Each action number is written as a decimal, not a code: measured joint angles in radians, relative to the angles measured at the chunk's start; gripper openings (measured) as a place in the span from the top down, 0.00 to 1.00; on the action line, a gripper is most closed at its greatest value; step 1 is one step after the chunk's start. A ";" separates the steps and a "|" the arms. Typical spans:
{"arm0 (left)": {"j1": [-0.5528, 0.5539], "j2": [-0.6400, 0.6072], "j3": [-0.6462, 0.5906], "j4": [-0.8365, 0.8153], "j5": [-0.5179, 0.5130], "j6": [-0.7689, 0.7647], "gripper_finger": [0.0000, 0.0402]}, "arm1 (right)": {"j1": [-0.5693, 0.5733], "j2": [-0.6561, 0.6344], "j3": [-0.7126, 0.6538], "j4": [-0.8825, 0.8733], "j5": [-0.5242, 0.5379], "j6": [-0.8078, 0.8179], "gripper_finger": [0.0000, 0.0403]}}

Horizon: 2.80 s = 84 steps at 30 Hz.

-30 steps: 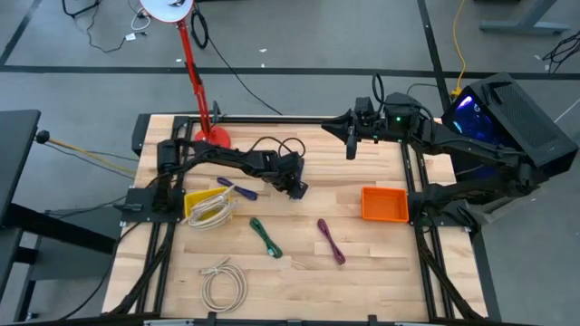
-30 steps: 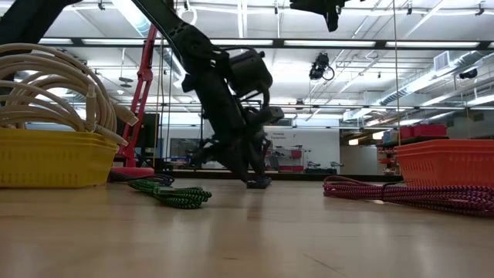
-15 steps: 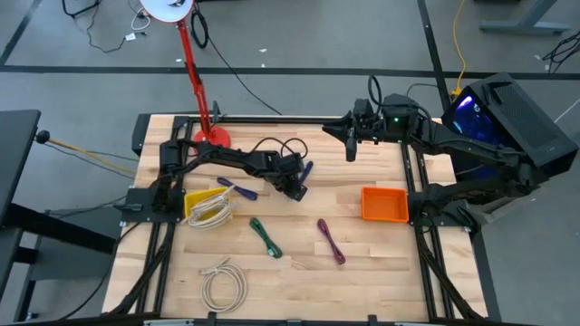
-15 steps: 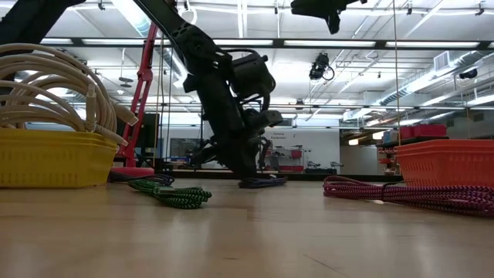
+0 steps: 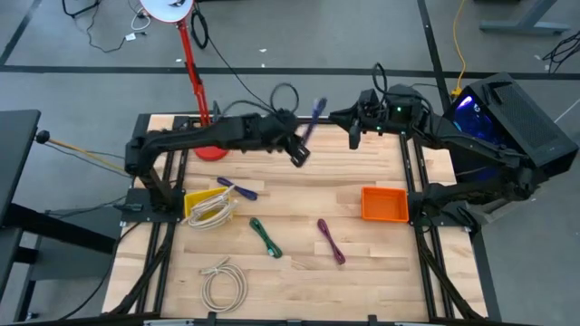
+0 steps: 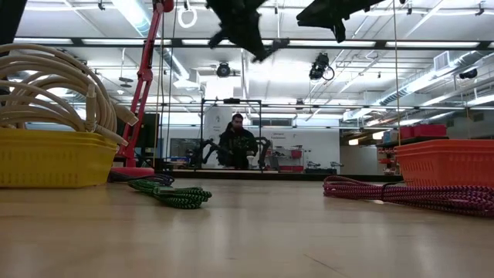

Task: Pick & Place USB Port
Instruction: Put the blue USB cable into the orange bin

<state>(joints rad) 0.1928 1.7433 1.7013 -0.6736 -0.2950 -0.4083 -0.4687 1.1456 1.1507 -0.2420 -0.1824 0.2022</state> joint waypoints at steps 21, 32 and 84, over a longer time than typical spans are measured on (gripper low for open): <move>0.010 -0.086 0.144 0.061 0.101 0.345 0.97 | 0.036 0.105 0.000 0.366 -0.099 0.179 0.74; 0.010 -0.087 0.146 0.117 0.085 0.337 0.97 | 0.045 0.134 0.000 0.468 -0.079 0.193 0.57; 0.081 -0.220 0.138 -0.173 -0.004 0.390 0.55 | 0.212 -0.119 0.000 -1.145 0.024 0.244 0.97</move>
<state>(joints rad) 0.2741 1.5232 1.8392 -0.8467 -0.2988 -0.0180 -0.2569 1.0270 1.1507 -1.3866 -0.1587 0.4463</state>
